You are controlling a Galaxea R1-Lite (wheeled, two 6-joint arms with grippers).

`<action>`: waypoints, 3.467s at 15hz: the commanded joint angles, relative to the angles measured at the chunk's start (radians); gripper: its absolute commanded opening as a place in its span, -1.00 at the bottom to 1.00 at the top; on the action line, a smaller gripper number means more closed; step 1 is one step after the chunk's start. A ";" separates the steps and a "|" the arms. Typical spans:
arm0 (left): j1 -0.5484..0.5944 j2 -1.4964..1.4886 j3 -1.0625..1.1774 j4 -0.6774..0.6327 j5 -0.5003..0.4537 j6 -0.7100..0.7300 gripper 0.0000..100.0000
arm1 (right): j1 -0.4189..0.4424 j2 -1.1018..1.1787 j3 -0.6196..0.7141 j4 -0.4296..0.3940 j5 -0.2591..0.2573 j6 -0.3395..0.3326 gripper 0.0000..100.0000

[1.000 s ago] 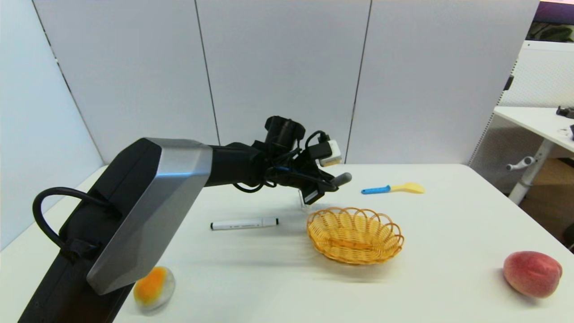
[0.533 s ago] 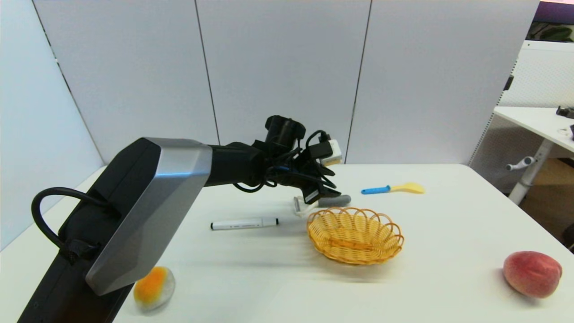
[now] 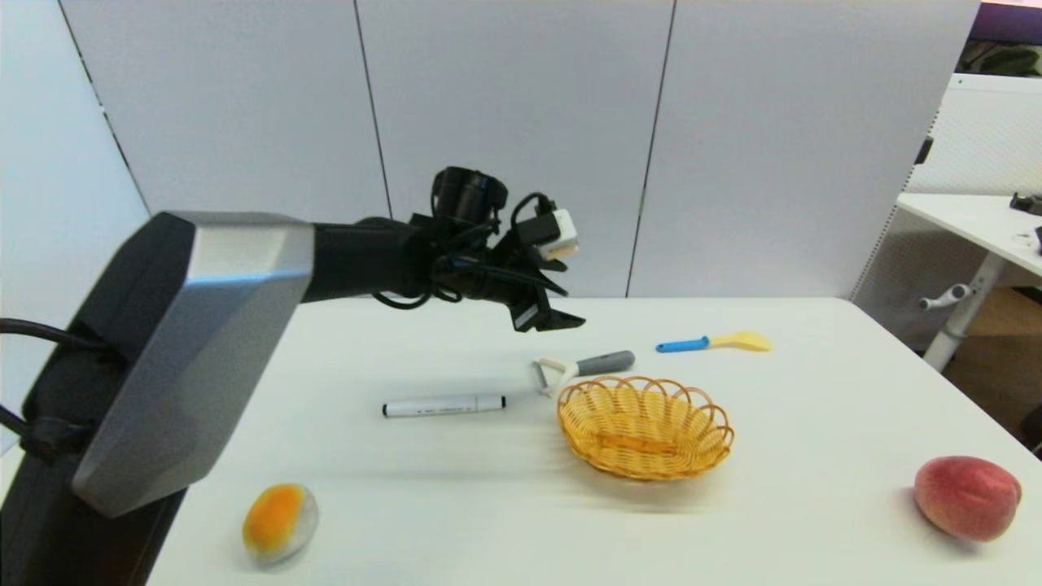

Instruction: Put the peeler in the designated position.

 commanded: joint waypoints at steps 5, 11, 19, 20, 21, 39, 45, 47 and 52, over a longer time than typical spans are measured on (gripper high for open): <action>0.113 -0.800 0.513 0.270 0.181 -0.157 1.00 | 0.000 0.001 0.000 -0.001 0.000 0.000 1.00; 0.172 -1.411 1.057 0.189 0.191 -0.344 1.00 | 0.000 0.001 0.000 -0.001 0.000 0.000 1.00; 0.492 -1.959 1.616 -0.233 0.193 -0.533 1.00 | 0.000 0.001 0.000 -0.001 0.000 0.000 1.00; 0.505 -2.002 1.646 -0.233 0.194 -0.548 1.00 | 0.000 0.001 0.000 -0.001 0.000 0.000 1.00; 0.530 -2.057 1.692 -0.231 0.198 -0.587 1.00 | 0.000 0.001 0.000 -0.001 0.000 0.000 1.00; 0.541 -2.314 1.973 -0.178 0.555 -0.871 1.00 | 0.000 0.001 0.000 -0.001 0.000 0.000 1.00; 0.541 -2.314 1.973 -0.178 0.556 -0.871 1.00 | 0.000 0.001 0.000 -0.002 0.000 -0.005 1.00; 0.541 -2.314 1.973 -0.178 0.556 -0.871 1.00 | 0.000 0.001 0.000 0.001 0.002 -0.008 1.00; 0.541 -2.314 1.973 -0.178 0.556 -0.871 1.00 | 0.000 0.001 0.000 -0.001 -0.009 0.006 1.00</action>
